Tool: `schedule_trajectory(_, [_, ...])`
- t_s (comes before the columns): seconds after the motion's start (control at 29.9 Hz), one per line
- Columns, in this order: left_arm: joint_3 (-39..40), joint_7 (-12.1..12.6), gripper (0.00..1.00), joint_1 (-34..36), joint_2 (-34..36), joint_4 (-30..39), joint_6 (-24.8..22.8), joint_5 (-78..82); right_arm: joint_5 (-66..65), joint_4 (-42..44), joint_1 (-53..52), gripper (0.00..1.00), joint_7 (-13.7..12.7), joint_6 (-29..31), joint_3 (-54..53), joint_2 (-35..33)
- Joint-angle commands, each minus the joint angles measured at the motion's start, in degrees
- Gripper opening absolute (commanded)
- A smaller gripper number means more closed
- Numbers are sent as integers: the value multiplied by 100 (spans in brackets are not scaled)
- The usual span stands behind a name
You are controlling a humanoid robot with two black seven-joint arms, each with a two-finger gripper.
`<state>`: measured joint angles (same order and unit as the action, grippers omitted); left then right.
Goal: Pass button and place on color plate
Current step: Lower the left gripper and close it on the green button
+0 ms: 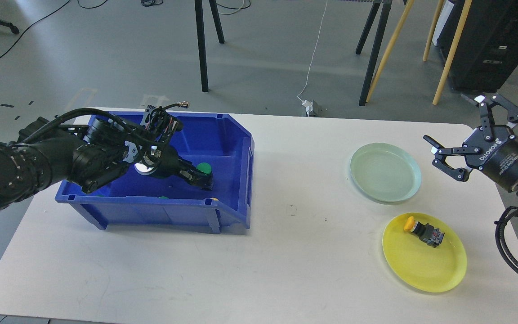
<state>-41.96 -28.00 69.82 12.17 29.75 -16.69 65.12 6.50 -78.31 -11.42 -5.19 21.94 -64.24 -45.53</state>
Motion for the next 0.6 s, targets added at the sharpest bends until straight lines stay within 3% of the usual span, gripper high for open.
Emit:
schedule_trajectory(0.0, [188, 0, 71, -65, 4, -75, -1, 1, 0, 8, 0, 98, 0, 4, -1, 1])
schedule_trajectory(0.37, [452, 0, 65, -188, 13, -101, -36, 18, -9, 61, 0, 98, 0, 4, -1, 1])
schedule_trajectory(0.47, [452, 0, 59, -188, 13, -101, -54, 27, -8, 70, 0, 98, 0, 4, -1, 1])
schedule_trajectory(0.57, [452, 0, 47, -197, 4, -101, -45, 27, 0, 70, 0, 98, 0, 4, -1, 1])
